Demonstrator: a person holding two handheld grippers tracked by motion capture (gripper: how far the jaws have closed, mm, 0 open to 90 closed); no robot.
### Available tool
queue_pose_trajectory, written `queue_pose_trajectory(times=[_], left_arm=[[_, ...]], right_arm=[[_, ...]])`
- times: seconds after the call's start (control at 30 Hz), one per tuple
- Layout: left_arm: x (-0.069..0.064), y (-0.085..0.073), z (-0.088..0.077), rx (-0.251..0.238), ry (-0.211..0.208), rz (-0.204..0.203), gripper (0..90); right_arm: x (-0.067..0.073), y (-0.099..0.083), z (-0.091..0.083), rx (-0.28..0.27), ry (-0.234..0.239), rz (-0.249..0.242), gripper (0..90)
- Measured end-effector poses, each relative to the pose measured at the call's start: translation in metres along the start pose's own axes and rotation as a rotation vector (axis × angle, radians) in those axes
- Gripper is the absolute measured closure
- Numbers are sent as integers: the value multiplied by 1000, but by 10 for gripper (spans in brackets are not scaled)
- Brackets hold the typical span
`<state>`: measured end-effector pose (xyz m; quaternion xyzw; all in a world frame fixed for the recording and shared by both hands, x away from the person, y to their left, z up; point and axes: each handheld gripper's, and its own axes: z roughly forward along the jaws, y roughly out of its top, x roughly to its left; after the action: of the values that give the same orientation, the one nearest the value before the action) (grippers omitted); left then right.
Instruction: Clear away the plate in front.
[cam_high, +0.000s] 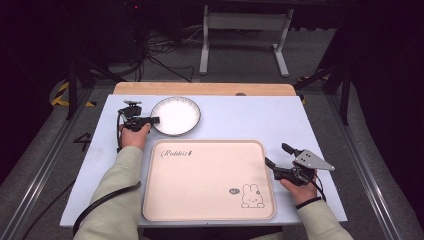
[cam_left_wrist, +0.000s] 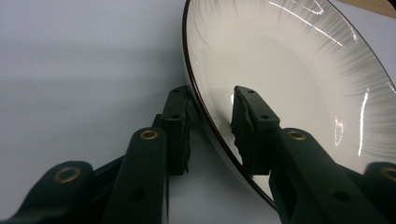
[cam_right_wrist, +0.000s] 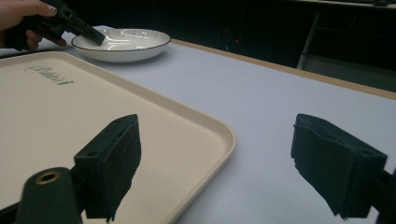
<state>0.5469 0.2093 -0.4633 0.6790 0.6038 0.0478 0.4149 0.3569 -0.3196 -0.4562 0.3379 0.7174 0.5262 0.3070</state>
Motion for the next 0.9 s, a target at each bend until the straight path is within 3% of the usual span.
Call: queue_pose_trajectory(times=[0.13, 0.3, 0.7, 0.9], left_arm=[[0, 3, 0, 22, 1, -35, 693], [3, 2, 0, 14, -26, -84, 721], [4, 2, 1, 1, -41, -144, 760], [5, 3, 2, 2, -53, -154, 767]], right_arm=[[0, 0, 0, 0, -1, -1, 167], [0, 0, 0, 1, -2, 0, 169], [0, 0, 0, 0, -2, 0, 170], [0, 0, 0, 1, 0, -1, 169]])
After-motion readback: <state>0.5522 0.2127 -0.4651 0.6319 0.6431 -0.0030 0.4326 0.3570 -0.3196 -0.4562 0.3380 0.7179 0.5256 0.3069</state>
